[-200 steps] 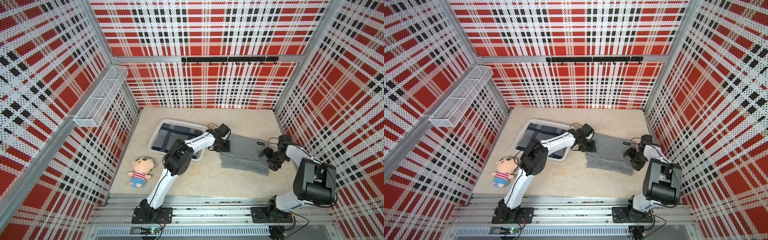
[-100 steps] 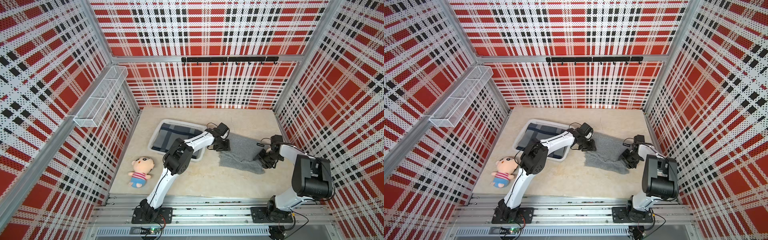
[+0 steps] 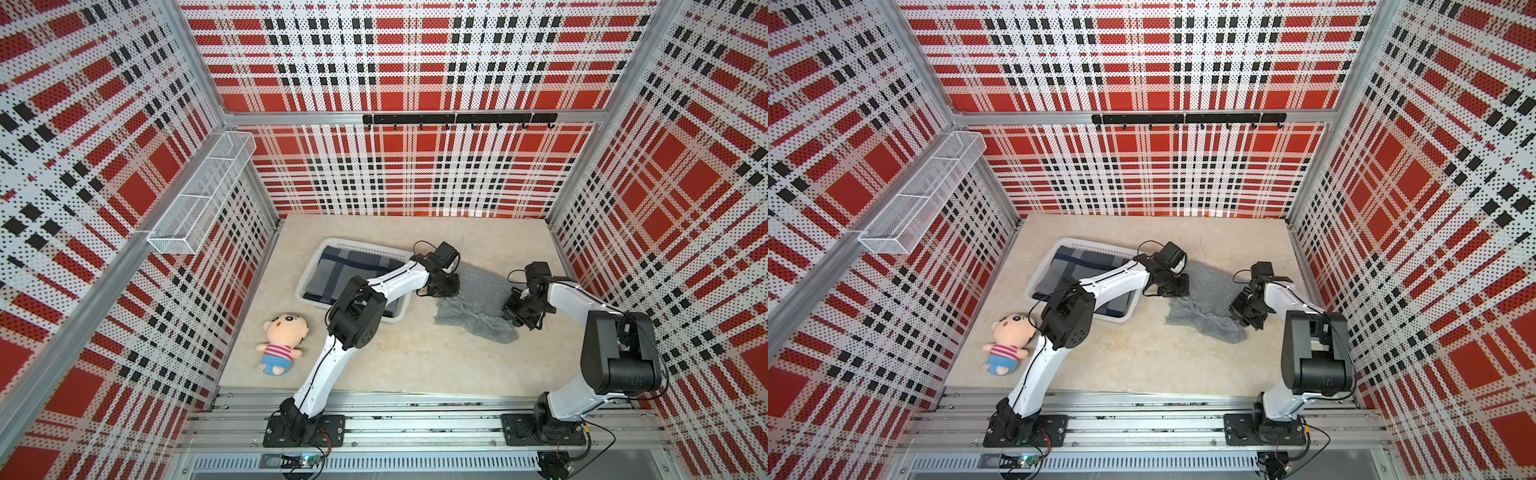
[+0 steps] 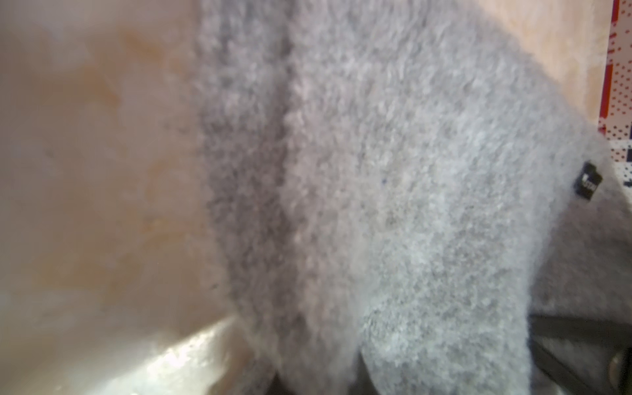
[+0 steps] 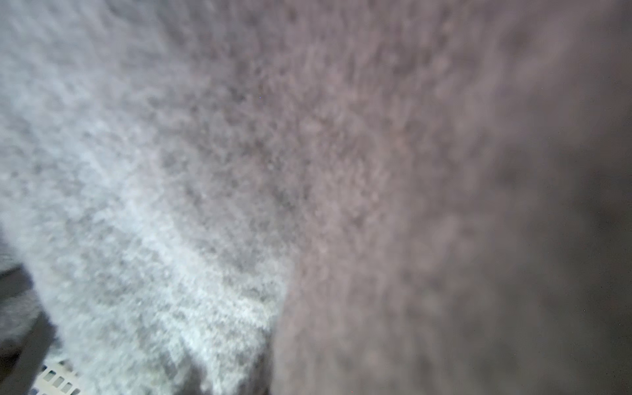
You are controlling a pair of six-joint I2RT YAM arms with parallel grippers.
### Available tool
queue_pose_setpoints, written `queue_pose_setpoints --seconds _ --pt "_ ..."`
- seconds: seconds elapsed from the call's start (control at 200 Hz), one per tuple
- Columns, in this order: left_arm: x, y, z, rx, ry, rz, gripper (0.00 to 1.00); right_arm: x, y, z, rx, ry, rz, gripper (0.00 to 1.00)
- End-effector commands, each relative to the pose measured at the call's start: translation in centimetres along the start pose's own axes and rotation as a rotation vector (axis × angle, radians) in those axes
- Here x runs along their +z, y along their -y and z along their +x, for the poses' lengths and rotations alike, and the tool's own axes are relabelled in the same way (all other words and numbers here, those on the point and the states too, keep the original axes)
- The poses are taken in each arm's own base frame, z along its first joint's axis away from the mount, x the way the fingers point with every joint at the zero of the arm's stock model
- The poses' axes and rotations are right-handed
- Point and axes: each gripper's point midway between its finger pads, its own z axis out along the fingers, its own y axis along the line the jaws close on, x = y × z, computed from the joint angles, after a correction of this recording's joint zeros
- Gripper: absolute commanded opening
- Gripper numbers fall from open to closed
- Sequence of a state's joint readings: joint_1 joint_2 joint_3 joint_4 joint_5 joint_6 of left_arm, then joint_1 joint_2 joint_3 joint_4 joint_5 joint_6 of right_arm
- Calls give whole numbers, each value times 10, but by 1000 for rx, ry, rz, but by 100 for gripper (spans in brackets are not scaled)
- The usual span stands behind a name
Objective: Put the folded scarf in the basket
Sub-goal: Pick up the scarf at the center of the board, then place the scarf in the basket.
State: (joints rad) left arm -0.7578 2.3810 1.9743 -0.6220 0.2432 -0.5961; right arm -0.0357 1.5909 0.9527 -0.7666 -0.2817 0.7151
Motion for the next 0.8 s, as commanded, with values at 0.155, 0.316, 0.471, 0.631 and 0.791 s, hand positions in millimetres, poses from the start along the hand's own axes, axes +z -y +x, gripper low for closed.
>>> queue_pose_setpoints --seconds 0.155,0.316,0.471,0.631,0.791 --pt "-48 33 -42 35 167 -9 0 -43 -21 1 -84 59 0 0" --pt "-68 41 -53 39 206 -20 0 -63 -33 -2 -114 90 -20 0" --pt "-88 47 -65 43 241 -38 0 -77 -48 -4 -146 111 -51 0" --pt "-120 49 -81 34 313 -76 0 -95 -69 -9 -177 160 -98 0" --pt "-162 36 -97 0 391 -131 0 -112 -106 -11 -223 200 -181 0"
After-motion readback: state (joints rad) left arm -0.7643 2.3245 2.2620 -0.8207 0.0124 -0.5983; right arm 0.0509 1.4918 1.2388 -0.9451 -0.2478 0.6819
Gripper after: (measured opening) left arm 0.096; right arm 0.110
